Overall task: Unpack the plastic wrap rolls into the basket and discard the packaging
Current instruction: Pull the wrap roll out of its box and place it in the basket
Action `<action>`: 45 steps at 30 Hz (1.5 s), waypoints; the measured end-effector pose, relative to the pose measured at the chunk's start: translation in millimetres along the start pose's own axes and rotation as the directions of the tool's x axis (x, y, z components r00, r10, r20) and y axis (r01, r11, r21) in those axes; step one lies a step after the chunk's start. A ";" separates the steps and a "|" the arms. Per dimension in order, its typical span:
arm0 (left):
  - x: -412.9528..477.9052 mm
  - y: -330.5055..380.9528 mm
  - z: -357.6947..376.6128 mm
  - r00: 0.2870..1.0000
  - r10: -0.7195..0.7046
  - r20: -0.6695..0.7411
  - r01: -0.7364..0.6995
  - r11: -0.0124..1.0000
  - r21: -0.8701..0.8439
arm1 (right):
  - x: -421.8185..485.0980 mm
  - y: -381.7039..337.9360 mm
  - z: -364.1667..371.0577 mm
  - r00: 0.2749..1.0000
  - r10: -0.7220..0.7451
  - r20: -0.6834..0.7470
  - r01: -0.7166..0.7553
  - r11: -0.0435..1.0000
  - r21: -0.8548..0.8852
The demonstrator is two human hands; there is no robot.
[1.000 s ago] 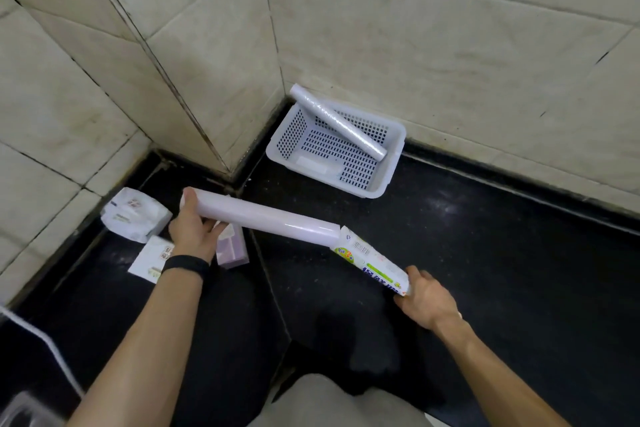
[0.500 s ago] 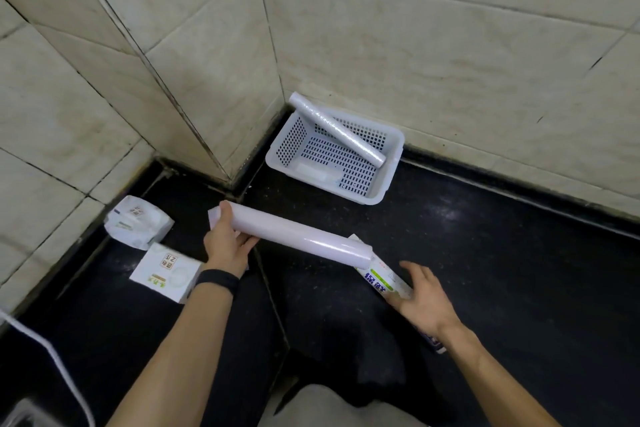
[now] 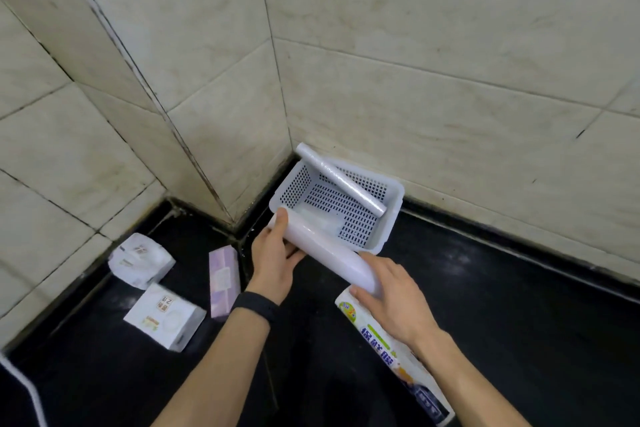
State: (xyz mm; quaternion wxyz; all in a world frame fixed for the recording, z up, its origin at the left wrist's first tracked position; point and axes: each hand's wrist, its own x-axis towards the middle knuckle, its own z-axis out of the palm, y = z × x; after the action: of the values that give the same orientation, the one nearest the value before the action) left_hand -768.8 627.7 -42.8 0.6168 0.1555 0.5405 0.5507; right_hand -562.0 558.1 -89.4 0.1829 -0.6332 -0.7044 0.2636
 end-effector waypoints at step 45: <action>221.5 -34.3 -52.9 0.915 0.049 0.400 -0.375 -0.260 0.890 | 249.6 42.8 67.2 0.988 0.131 -0.080 -0.150 0.937 -0.317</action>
State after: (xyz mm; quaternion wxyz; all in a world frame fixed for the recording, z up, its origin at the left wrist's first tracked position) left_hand -837.9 782.2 -199.0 0.2084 0.7241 0.6575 0.0045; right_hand -600.5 798.0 -187.5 0.0783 -0.7106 -0.6853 0.1391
